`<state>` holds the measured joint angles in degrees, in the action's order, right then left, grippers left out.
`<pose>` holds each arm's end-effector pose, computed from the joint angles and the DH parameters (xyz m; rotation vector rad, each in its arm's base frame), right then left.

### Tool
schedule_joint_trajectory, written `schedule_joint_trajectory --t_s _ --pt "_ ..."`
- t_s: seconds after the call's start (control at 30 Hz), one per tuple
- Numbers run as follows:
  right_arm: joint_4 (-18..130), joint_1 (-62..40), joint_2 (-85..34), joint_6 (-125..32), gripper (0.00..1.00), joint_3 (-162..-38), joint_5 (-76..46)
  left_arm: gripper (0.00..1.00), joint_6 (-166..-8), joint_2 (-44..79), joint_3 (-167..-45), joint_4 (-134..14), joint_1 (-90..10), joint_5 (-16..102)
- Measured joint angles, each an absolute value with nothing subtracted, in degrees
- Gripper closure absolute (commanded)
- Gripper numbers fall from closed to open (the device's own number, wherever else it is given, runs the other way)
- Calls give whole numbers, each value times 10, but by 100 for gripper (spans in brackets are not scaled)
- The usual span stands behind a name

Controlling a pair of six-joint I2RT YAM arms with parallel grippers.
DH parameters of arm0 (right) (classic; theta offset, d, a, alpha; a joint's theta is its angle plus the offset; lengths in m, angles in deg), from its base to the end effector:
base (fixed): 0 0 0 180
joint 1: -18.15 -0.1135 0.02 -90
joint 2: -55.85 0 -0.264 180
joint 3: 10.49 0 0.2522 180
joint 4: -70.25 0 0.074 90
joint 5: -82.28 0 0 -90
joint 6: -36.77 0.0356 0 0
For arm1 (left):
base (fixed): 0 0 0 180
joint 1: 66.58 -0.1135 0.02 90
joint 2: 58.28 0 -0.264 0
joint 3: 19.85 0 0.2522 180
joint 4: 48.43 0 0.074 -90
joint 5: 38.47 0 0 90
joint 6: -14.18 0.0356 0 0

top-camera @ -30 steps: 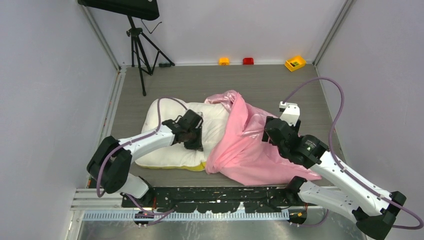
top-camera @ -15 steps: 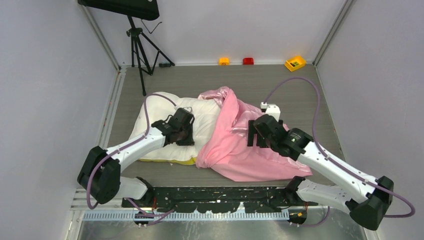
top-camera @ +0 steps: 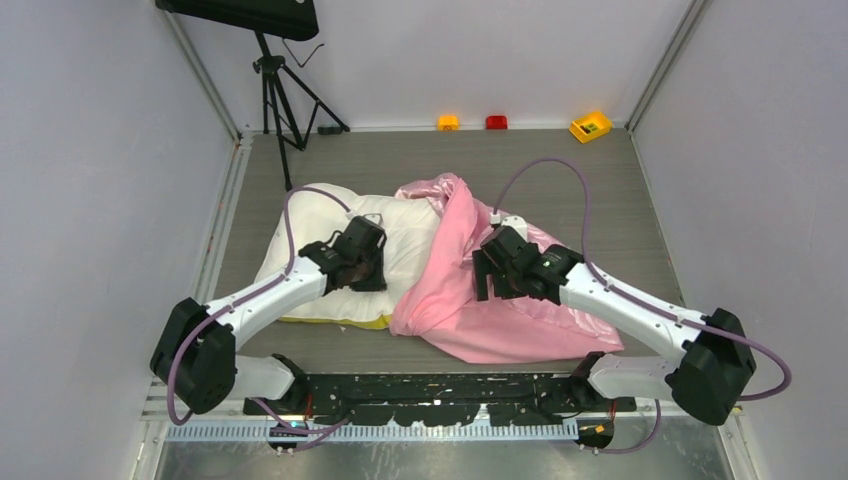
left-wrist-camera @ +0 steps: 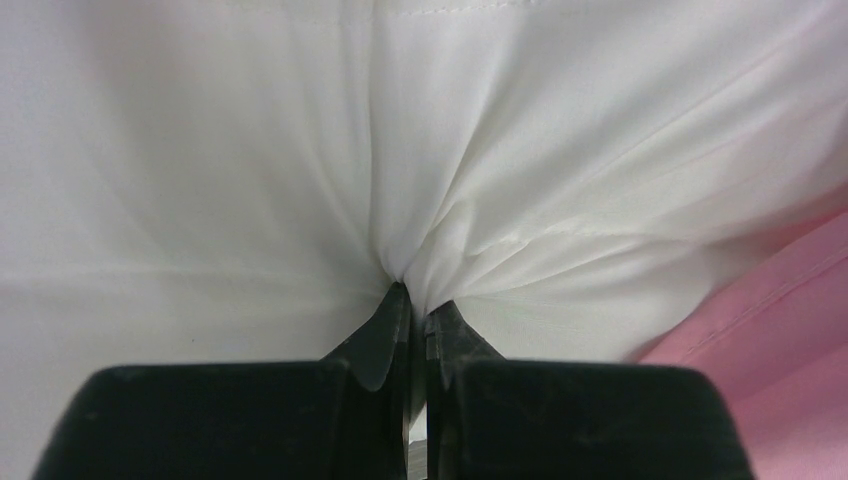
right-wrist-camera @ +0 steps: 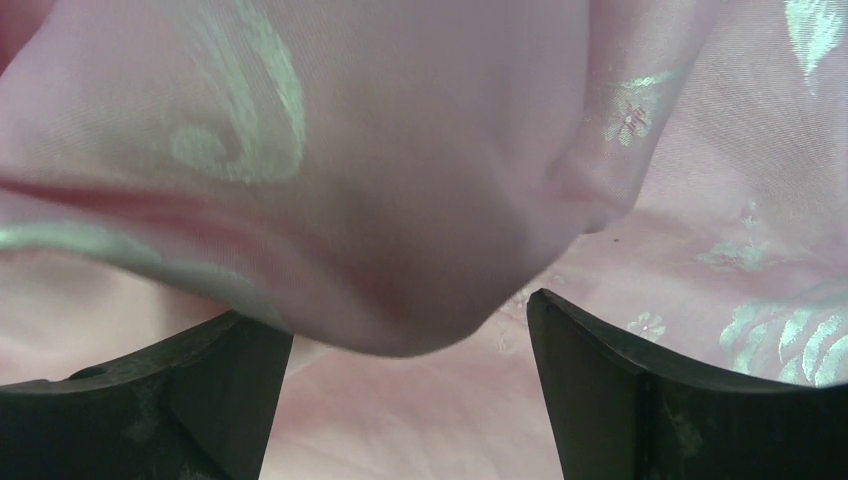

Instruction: Remove the pillowcase from the pillow

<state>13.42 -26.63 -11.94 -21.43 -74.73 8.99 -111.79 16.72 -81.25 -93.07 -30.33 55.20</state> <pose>0.1672 0.1515 0.2483 -0.1904 2.5523 0.1242 0.2065 -0.1486 0.2161 -0.0176 2.6323 -0.3732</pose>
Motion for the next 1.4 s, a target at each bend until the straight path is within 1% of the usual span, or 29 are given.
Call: schedule_joint_trajectory --t_s 0.23,0.53,0.57,0.6,0.67,0.7,0.77,0.8,0.83,1.0,1.23,1.4 --pt "141 -267 -179 -215 9 -747 108 100 -1118 147 -812 -940 -303 561" --pt "150 -271 -187 -219 9 -747 98 100 -1117 132 -812 -951 -303 578" --pt "151 -271 -188 -217 12 -747 100 100 -1117 132 -812 -952 -303 579" --pt "152 -272 -188 -215 19 -747 103 100 -1117 132 -812 -953 -303 580" --pt "157 -272 -184 -212 56 -744 112 100 -1117 131 -812 -953 -303 582" --pt "162 -273 -176 -206 71 -738 117 100 -1116 130 -812 -954 -303 582" --pt "166 -274 -156 -208 91 -730 118 100 -1116 128 -812 -955 -303 584" --pt "171 -275 -140 -206 98 -724 118 100 -1116 127 -812 -955 -303 585" --pt "175 -275 -121 -206 100 -720 119 100 -1115 125 -812 -957 -303 588" --pt "191 -276 -28 -204 100 -715 147 100 -1114 104 -812 -972 -303 615" --pt "172 -272 25 -176 100 -715 257 100 -1136 59 -812 -982 -309 668" --pt "168 -263 88 -150 100 -715 306 100 -1182 35 -812 -1000 -347 671"
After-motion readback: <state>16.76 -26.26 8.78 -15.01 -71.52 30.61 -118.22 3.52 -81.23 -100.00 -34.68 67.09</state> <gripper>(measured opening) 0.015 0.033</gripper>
